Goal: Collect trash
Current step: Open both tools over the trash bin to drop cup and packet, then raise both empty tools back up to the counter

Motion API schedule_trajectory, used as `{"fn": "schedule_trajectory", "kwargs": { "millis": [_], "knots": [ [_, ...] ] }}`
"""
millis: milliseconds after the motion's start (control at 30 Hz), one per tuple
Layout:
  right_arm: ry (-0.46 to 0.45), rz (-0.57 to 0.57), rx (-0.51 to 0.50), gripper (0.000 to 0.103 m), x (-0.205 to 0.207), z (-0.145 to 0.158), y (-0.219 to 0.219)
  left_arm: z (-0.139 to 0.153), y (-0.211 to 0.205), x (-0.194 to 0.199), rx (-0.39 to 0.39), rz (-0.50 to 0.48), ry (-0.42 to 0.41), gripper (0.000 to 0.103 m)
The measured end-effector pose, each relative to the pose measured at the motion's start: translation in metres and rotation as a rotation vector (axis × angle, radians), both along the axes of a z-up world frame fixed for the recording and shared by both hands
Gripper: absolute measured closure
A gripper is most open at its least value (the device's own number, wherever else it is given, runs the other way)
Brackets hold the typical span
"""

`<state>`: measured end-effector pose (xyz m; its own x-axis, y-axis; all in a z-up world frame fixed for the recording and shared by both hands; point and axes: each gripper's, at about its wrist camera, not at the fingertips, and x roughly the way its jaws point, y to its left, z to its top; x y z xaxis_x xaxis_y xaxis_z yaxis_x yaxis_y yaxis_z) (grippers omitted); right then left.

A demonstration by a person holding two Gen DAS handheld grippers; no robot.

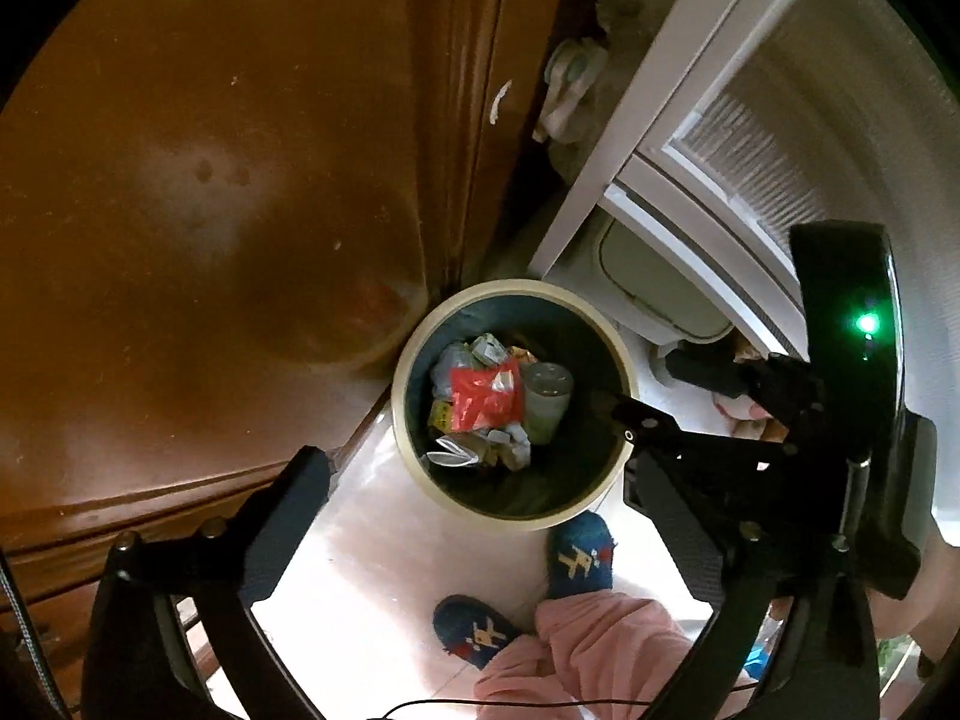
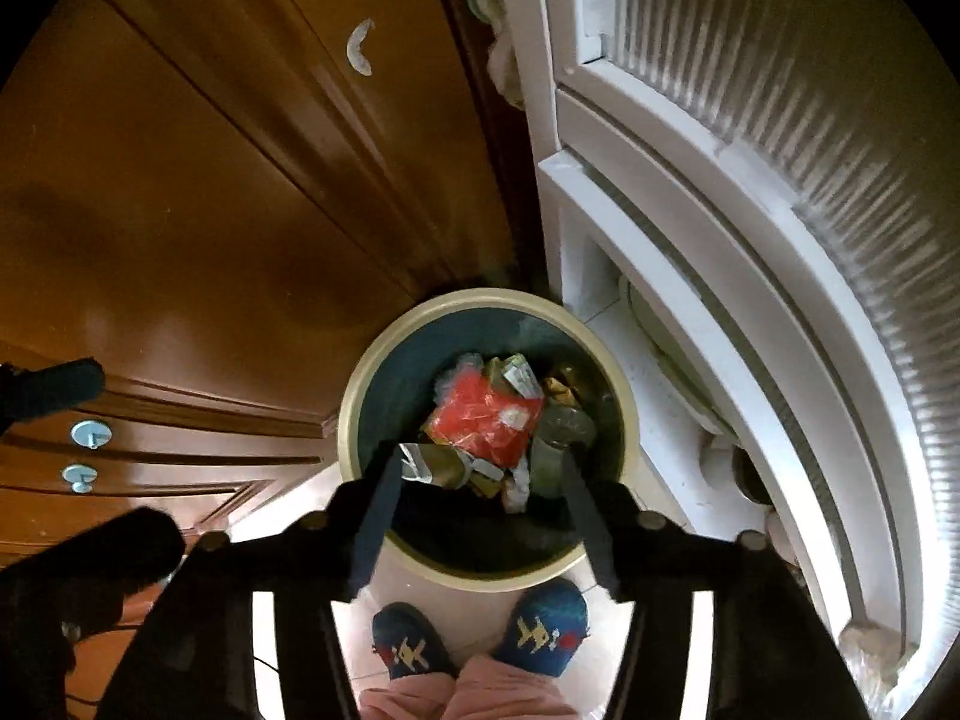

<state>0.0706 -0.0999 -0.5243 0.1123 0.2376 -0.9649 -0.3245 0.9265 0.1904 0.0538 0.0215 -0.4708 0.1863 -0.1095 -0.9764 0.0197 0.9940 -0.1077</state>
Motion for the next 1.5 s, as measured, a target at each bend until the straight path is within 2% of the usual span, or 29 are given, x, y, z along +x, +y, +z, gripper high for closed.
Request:
{"fn": "schedule_trajectory", "kwargs": {
  "millis": [133,367,567,767,1000,1200,1500],
  "knots": [
    [0.014,-0.017,-0.008,0.037,-0.001,-0.003,-0.005,0.000,0.000,-0.001,0.002,-0.006,0.005,0.001],
    [0.020,-0.047,-0.031,0.032,-0.010,0.001,-0.010,0.002,-0.004,-0.004,-0.004,-0.012,0.012,0.001],
    [0.025,-0.111,-0.047,0.032,-0.026,0.027,-0.016,0.028,-0.012,-0.018,-0.014,-0.036,0.014,0.001],
    [0.010,-0.176,-0.067,0.032,-0.046,0.074,-0.027,0.072,-0.021,-0.031,-0.028,-0.091,0.020,0.001],
    [-0.036,-0.234,-0.097,0.031,-0.064,0.153,-0.036,0.144,-0.026,-0.047,-0.009,-0.129,-0.019,0.001],
    [-0.087,-0.248,-0.089,0.031,-0.075,0.224,-0.043,0.215,-0.025,-0.057,0.002,-0.126,-0.089,0.001],
    [-0.203,-0.247,-0.057,0.031,-0.085,0.333,-0.053,0.303,-0.020,-0.055,0.045,-0.098,-0.208,0.001]
  ]
}}
